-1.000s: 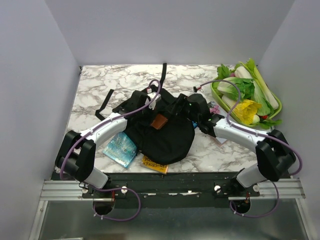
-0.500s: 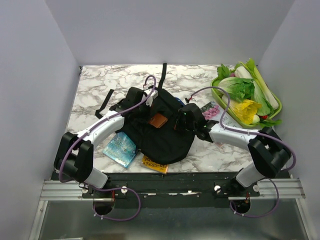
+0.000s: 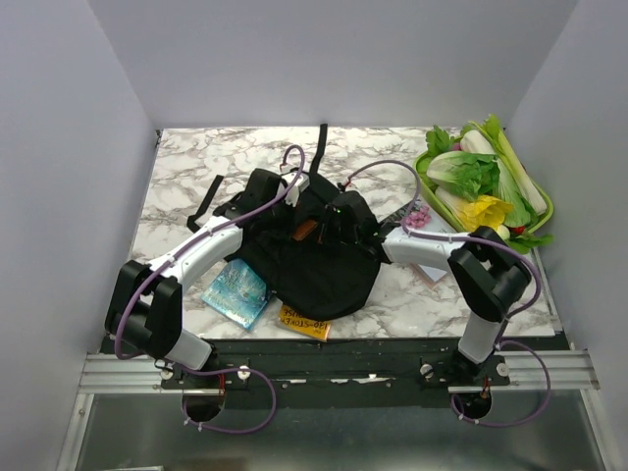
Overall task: Pack the student bag
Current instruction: Place the personal item in the student bag.
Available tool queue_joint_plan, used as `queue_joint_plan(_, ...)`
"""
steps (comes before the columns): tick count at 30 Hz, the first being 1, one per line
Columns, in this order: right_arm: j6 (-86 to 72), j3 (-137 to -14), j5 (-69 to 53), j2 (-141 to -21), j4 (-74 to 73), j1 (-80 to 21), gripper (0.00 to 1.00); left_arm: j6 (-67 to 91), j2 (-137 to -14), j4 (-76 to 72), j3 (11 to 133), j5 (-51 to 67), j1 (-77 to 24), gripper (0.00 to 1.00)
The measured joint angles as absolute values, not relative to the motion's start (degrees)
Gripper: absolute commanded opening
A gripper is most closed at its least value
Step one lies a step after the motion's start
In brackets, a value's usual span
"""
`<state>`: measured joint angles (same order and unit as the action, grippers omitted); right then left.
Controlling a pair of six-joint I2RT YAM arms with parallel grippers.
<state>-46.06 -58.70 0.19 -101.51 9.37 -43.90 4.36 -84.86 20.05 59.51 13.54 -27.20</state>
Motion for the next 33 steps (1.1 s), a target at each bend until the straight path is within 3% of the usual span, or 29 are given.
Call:
queue_joint_plan(7, -47.6, -66.7, 0.2, -107.8, 8.9, -43.9, 0.01, 3.6, -84.9, 20.0, 59.6, 13.5, -26.4, 0.00)
queue_joint_plan(33, -49.6, -65.9, -1.1, -106.9, 14.0, -43.9, 0.01, 1.7, -83.3, 21.0, 59.6, 14.3, -25.6, 0.00)
